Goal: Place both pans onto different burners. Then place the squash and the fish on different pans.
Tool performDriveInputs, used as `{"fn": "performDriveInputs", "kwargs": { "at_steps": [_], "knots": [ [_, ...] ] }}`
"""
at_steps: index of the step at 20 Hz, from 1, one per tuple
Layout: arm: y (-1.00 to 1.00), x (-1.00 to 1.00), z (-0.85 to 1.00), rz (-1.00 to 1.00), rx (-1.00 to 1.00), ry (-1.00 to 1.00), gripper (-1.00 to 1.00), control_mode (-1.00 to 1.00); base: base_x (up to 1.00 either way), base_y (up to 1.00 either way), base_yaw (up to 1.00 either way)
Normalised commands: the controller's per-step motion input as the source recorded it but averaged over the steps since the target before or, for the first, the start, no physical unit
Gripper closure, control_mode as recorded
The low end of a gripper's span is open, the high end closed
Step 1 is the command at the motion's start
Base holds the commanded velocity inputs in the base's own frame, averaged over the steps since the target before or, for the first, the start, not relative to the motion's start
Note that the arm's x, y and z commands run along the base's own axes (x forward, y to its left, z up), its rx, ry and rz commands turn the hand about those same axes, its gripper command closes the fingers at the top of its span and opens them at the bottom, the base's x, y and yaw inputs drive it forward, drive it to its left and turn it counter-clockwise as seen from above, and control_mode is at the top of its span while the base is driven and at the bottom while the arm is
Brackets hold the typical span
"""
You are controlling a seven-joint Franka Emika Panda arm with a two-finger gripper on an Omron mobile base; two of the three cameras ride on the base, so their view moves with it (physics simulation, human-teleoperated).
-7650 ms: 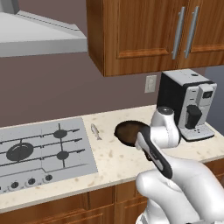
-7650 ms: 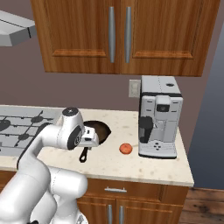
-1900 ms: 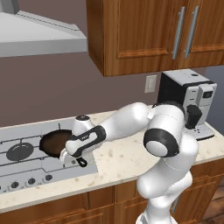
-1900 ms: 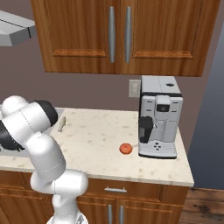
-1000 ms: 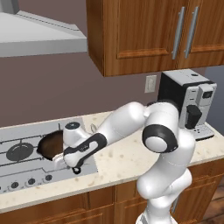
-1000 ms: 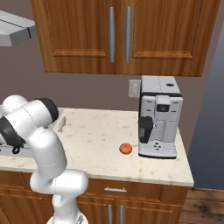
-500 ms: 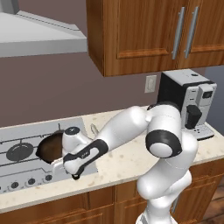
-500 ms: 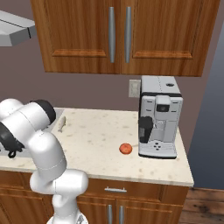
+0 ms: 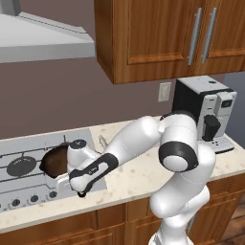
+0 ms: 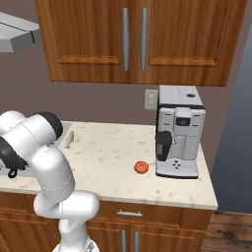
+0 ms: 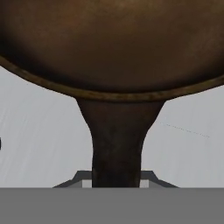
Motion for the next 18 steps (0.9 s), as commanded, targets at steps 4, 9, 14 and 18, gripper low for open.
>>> {"fn": "performDriveInputs", "kwargs": {
  "at_steps": [4, 9, 14, 18],
  "knots": [
    [-0.09, -0.32, -0.26, -0.02, 0.00, 0.00, 1.00, -1.00, 0.00, 0.00, 0.00],
    [-0.05, -0.40, -0.23, -0.02, 0.00, 0.01, -1.00, -1.00, 0.00, 0.00, 0.00],
    [-0.13, -0.39, -0.01, -0.01, 0.00, 0.00, -1.00, -1.00, 0.00, 0.00, 0.00],
    [-0.15, -0.36, 0.00, 0.00, 0.00, 0.00, -1.00, -1.00, 0.00, 0.00, 0.00]
  ]
}}
